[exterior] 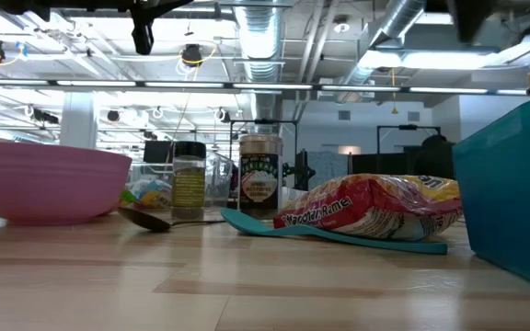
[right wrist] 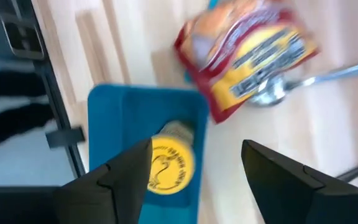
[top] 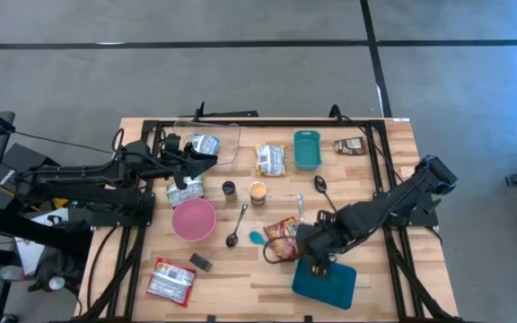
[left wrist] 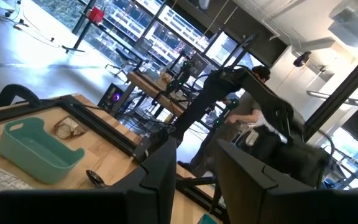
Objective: Pick & Place Food Item
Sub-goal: Put the right black spoon into the green bin
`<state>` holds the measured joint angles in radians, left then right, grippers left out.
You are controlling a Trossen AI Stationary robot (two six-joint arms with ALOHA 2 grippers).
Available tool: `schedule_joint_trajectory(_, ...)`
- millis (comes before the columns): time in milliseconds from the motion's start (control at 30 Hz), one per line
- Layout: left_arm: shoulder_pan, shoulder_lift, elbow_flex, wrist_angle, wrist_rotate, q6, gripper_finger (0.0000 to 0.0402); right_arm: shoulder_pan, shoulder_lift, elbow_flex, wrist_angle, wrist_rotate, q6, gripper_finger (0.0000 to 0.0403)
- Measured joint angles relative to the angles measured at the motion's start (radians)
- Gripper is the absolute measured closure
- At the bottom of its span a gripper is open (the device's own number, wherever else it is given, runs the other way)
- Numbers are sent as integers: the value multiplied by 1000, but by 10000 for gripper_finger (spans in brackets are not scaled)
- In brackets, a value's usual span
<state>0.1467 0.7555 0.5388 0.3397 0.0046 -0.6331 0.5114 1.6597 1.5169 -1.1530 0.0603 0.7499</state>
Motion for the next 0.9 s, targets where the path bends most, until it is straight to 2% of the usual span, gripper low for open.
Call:
schedule_joint_trajectory(300,-3,0,0,0,0,1,296,-55,-166,0,1,307,9,200)
schedule_joint_trajectory(433,-5,0,0,0,0,1,296,-95,-215,0,1,402,10,214)
schedule_joint_trajectory(567,-24,0,0,1,0,40,296,-155,-247,0,1,435,10,224)
schedule_joint_trajectory(900,-76,0,0,1,0,60,296,-374,-269,0,-21,433,10,232)
